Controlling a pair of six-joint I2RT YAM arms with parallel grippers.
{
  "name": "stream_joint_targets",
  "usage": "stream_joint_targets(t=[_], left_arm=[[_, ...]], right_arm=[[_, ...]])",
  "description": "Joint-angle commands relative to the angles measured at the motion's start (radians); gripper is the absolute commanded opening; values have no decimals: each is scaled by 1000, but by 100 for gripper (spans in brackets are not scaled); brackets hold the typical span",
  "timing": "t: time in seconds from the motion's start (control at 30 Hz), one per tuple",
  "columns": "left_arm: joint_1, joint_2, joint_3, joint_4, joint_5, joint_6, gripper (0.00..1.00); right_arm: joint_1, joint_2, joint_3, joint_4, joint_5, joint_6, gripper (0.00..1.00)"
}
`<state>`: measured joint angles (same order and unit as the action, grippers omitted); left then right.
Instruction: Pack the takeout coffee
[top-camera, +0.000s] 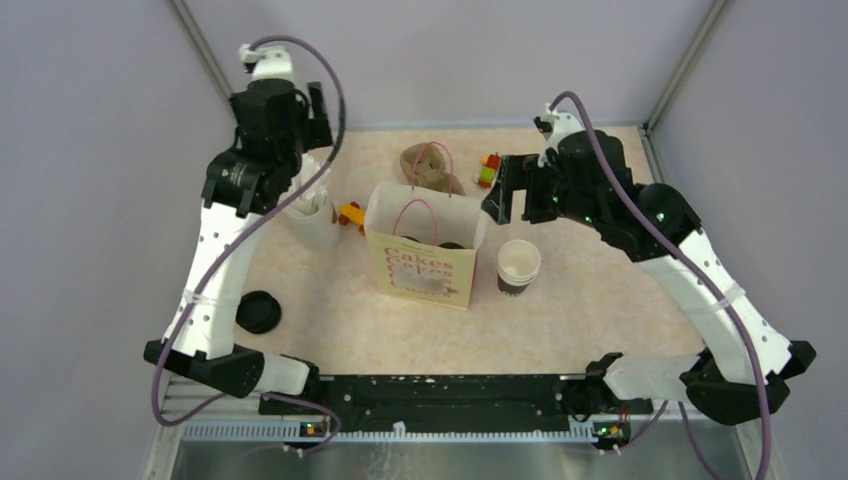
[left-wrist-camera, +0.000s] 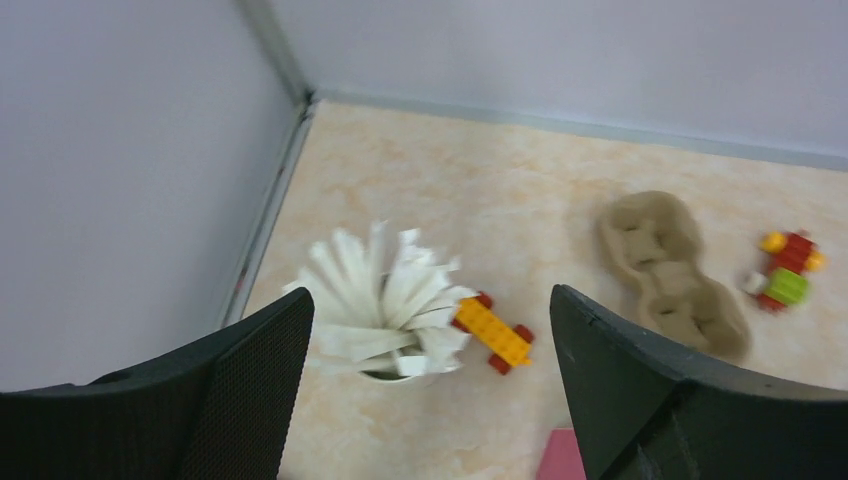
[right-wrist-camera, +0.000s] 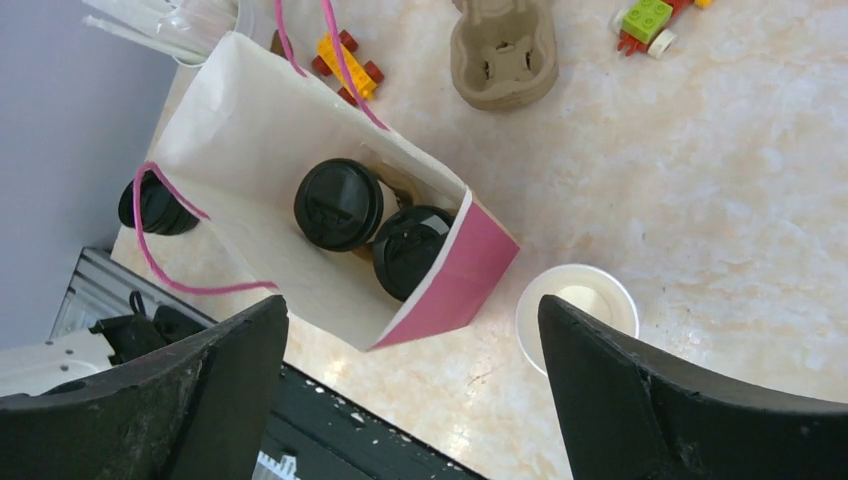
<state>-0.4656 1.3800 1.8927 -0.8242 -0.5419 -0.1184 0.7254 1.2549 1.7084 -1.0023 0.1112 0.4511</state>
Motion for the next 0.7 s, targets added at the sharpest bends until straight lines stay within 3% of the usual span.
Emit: stream_joint_targets(t=[0.0,0.27,0.43,0.67], left_arm=[[272,-31,-114,-4,120,-197,88],[504,-117,-343,27,170,-357,71],[526,-145,-437,81,252,-408,57],[526,-151,-483,117,350,-383,50]], right_arm=[[-9,-108,-112,117,-43,-40,92],[-9,-241,-222,143,-89,-51,91],[-9,-269,-243,124,-118,-78,91],[-9,-278,-247,112,-152,-128,92]])
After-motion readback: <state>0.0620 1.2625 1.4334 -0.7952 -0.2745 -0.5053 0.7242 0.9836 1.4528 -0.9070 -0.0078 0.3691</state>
